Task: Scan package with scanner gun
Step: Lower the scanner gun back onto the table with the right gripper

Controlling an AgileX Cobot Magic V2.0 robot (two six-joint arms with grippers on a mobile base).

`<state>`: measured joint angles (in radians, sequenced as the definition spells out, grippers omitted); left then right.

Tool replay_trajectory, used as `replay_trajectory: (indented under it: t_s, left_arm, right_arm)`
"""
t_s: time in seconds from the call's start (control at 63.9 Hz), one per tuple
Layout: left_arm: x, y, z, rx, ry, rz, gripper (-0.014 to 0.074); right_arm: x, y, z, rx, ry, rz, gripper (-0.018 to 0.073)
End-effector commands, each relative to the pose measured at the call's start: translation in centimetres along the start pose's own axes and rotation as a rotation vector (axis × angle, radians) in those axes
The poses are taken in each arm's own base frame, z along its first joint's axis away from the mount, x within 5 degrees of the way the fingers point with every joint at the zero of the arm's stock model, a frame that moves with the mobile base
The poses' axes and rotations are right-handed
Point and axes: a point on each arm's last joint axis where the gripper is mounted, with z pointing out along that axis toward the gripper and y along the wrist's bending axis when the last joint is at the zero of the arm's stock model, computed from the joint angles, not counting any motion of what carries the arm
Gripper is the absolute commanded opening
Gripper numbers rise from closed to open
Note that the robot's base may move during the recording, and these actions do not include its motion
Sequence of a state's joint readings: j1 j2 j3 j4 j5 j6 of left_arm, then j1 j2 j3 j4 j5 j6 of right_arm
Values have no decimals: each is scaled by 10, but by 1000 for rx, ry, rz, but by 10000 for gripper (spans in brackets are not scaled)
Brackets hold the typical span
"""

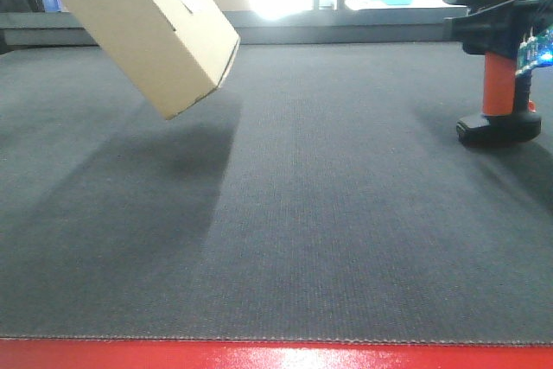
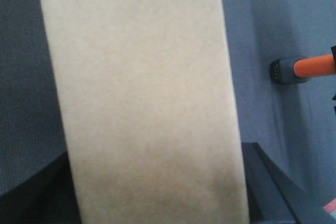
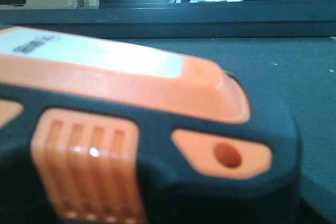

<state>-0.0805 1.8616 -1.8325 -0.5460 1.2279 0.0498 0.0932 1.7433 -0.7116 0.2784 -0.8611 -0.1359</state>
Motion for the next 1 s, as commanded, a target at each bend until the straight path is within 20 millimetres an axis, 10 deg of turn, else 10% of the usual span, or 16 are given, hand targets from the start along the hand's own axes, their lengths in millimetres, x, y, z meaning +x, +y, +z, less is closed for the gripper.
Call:
replay_trajectory:
  t_s: [0.0, 0.375, 0.985]
  left_arm:
    - [0, -7, -5, 19, -19, 10, -111]
    - [0, -7, -5, 19, -19, 10, -111]
    - [0, -7, -5, 19, -19, 10, -111]
  right_arm:
    - [-7, 2, 0, -31, -39, -22, -153]
    - [-6, 1, 0, -25, -36, -17, 488]
    - [-5, 0, -5, -15, 84, 21, 541]
